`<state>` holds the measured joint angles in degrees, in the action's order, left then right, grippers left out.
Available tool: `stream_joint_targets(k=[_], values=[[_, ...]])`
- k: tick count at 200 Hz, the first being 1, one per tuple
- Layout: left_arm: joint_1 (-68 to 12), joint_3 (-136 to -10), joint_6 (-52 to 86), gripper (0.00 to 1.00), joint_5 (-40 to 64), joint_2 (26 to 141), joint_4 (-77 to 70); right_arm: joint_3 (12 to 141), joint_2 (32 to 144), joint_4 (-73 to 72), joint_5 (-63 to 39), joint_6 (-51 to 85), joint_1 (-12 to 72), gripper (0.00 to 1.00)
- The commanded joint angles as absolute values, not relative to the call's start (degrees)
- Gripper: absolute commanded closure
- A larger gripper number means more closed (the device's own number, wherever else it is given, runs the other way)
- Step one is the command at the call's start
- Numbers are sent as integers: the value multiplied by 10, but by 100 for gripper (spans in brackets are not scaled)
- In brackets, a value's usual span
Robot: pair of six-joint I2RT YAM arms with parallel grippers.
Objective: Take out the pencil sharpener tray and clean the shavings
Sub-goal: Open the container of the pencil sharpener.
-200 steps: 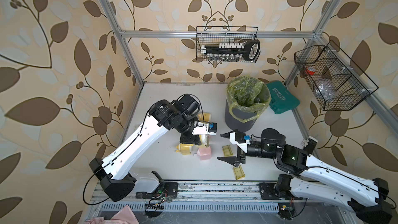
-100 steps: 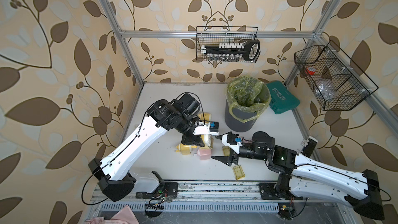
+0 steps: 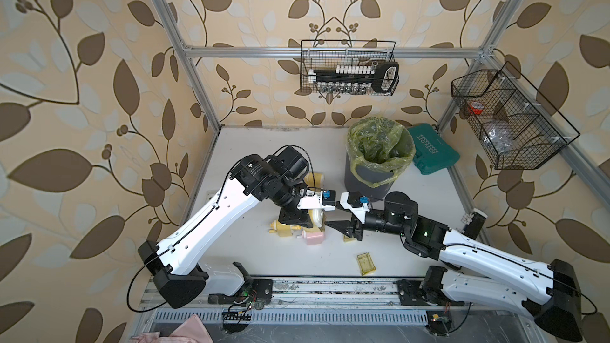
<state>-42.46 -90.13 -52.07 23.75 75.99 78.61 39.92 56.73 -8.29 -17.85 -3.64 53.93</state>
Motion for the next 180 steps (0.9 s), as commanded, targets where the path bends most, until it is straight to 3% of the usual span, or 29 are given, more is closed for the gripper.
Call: stream_joint_targets(k=[1, 47, 180], values=[[-431, -893, -528, 100, 245, 748, 766, 394, 579, -93, -226, -32, 537, 48], [-427, -880, -545, 100, 232, 750, 757, 383, 597, -100, -261, -41, 536, 43], [-403, -845, -563, 100, 266, 741, 720, 380, 668, -139, -266, -11, 524, 45]])
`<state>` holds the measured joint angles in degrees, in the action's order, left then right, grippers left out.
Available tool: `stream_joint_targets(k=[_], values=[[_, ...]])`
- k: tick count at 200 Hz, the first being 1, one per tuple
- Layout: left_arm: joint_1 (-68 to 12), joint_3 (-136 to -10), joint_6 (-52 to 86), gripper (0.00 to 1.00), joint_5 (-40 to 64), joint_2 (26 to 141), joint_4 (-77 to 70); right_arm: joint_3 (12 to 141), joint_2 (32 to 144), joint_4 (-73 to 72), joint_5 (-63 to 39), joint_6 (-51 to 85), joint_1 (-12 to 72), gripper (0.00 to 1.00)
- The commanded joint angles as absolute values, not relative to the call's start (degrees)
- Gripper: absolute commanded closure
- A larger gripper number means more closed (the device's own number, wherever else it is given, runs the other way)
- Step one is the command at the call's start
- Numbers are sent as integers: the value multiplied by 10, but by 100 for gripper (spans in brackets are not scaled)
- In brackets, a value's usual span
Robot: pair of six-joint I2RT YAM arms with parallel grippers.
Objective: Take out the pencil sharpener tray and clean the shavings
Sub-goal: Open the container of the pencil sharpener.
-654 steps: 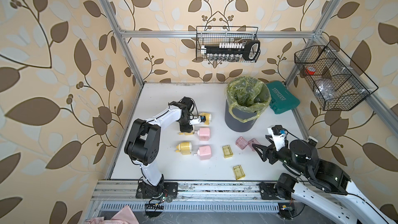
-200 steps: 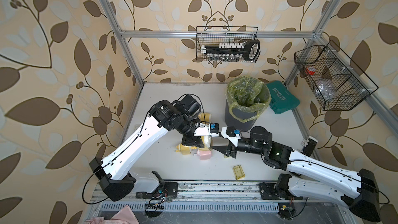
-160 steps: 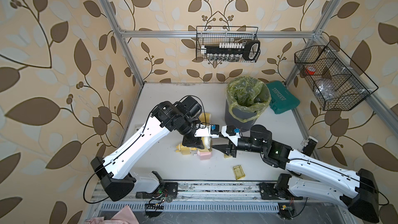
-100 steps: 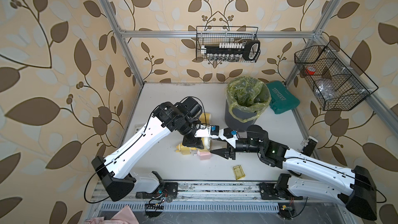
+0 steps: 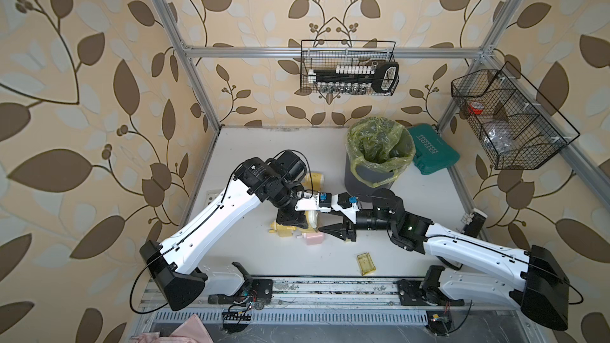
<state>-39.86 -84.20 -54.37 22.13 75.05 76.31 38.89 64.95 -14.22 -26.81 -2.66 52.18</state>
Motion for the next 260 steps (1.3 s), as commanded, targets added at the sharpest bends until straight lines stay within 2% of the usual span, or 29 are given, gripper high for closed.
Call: stream_joint_targets(k=[1, 42, 93, 151, 260], values=[[-402, -844, -563, 100, 267, 741, 720, 379, 669, -139, -266, -11, 524, 45], [-394, -839, -566, 100, 278, 745, 710, 367, 683, -161, -270, 4, 524, 45], [-389, -839, -567, 100, 286, 737, 707, 362, 701, -179, -274, 10, 524, 35], [-385, -824, -561, 100, 307, 715, 689, 337, 690, -216, -258, 22, 524, 31], [-379, -804, -560, 100, 315, 693, 695, 302, 630, -237, -227, 15, 524, 31]])
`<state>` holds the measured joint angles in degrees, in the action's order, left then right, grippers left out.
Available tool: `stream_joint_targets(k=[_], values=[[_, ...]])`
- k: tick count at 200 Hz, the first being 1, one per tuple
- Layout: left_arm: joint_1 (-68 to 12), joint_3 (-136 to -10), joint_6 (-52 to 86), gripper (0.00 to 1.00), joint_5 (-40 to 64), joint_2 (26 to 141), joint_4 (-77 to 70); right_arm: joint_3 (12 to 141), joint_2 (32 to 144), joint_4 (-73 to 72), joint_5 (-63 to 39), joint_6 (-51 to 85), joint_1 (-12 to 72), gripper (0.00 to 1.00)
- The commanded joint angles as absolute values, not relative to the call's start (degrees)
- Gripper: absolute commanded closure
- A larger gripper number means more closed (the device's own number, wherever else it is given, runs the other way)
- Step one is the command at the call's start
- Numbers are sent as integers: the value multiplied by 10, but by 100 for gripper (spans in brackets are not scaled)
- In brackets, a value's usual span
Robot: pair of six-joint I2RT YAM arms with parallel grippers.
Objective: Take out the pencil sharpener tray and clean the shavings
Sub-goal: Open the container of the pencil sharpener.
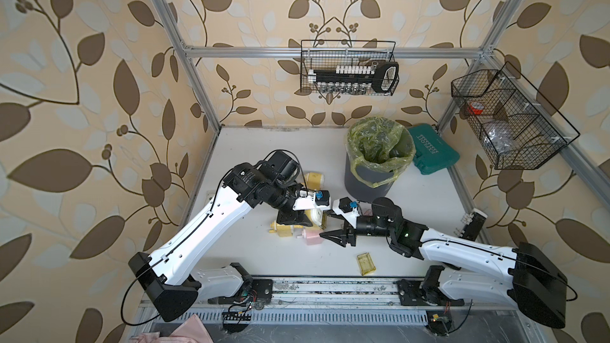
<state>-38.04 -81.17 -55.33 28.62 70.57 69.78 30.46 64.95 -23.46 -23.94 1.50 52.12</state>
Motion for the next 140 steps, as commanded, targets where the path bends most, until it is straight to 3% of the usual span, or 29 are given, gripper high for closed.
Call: stream_joint_targets(k=[1, 140], values=[[-378, -804, -560, 100, 315, 693, 695, 303, 630, -237, -227, 15, 524, 31], [-378, -801, -552, 100, 316, 705, 696, 336, 612, -222, -242, 6, 531, 30]])
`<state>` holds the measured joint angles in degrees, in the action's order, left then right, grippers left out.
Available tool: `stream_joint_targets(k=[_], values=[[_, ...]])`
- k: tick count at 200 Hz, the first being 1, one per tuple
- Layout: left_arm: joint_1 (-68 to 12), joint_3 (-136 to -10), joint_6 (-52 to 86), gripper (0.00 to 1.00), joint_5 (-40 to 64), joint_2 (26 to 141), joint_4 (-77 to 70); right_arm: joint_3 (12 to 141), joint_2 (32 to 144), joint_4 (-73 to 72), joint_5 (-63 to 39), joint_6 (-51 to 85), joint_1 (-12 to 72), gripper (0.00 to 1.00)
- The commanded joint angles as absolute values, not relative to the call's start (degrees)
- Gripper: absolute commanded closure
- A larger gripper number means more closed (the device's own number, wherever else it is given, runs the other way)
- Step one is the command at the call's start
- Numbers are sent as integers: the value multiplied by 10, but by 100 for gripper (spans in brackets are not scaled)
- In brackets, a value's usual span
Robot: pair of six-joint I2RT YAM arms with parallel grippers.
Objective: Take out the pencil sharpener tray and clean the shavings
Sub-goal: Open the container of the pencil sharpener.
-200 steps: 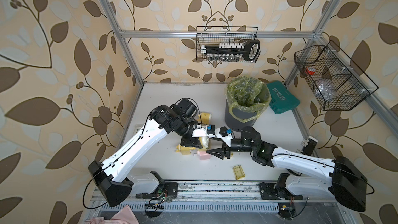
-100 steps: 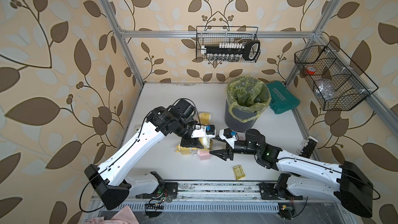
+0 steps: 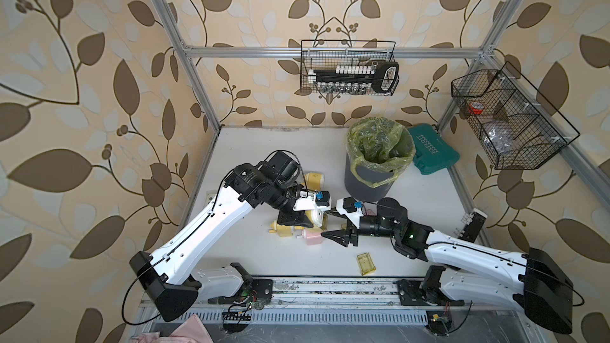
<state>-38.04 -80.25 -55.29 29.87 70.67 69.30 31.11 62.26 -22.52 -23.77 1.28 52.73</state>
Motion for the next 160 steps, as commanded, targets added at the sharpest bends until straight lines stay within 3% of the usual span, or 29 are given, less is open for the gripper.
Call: stream_joint_targets(k=[1, 160], values=[[-378, -801, -552, 100, 316, 705, 696, 336, 612, -222, -242, 5, 532, 30], [-378, -794, -545, 100, 318, 702, 686, 339, 607, -213, -226, 0, 550, 41]])
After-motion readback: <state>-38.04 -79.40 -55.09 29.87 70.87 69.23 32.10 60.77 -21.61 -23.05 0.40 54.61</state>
